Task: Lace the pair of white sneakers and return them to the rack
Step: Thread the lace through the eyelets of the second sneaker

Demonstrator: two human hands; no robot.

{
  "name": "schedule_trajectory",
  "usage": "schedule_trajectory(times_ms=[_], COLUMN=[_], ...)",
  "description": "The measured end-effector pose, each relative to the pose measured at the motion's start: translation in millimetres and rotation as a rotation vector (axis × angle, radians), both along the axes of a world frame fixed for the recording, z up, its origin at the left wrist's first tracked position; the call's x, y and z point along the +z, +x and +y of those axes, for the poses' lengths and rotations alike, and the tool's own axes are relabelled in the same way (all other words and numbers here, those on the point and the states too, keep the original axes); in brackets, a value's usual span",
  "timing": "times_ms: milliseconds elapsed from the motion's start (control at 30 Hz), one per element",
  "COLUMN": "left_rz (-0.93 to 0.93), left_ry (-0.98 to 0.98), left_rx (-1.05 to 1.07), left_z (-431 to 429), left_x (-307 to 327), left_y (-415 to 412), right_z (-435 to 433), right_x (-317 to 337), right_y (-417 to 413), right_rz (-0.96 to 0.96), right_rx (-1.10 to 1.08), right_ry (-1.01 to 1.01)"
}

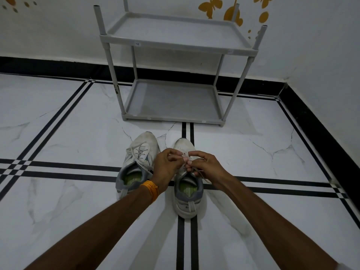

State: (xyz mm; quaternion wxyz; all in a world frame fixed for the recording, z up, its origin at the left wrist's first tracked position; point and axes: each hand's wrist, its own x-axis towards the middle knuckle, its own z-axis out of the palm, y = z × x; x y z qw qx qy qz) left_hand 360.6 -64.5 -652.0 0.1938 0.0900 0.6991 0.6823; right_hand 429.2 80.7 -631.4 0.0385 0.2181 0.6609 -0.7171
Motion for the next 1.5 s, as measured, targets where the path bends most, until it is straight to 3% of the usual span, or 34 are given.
schedule_trajectory(times_ms=[233, 400, 500, 600, 733, 900, 1067, 1200, 1300, 1367, 1500], left_rz=[0.1, -0.171, -0.236, -0.16, 0.051, 0.269, 0.386, 0.518, 0.669, 0.688, 0.644], left_ry=[-0.02, -0.06, -0.129, -0.101, -0.141, -0.201, -0.232, -0.356, -0.544, -0.588, -0.591], left_rx=[-0.159, -0.055, -0.208, -0.356, -0.251, -0.15, -0.329, -0.393, -0.391, -0.39, -0.361], left_z=[3.3, 5.4, 5.5, 5.9, 5.2, 3.7, -5.3, -5.2, 1.0, 2.8, 2.3], left_x=[2.9, 8.1, 8.9, 7.5, -4.4, -7.8, -4.3, 0.8, 5.2, 4.8, 6.2], left_y=[-4.0, -7.4, -11.2, -14.9, -11.4, -6.8, -12.5, -15.1, -15.2, -15.6, -19.0], right_z=[3.2, 3.4, 3.1, 3.9, 1.9, -5.2, -9.3, -11.2, -17.0, -21.3, -24.9], right_x=[8.1, 5.6, 5.6, 6.7, 5.5, -2.6, -11.3, -14.1, -16.5, -15.7, -14.7], right_y=[-0.6, -1.5, -0.9, 0.0, 4.0, 10.6, 14.3, 13.5, 12.5, 12.3, 15.2], right_rz=[-0.028, -0.018, 0.009, 0.041, 0.078, 0.084, 0.106, 0.092, 0.133, 0.174, 0.185], right_rx=[0.095, 0.138, 0.179, 0.207, 0.181, -0.061, -0.182, -0.201, -0.182, -0.166, -0.219], right_ry=[0.004, 0.064, 0.126, 0.185, 0.183, 0.117, 0.068, 0.206, 0.457, 0.573, 0.602])
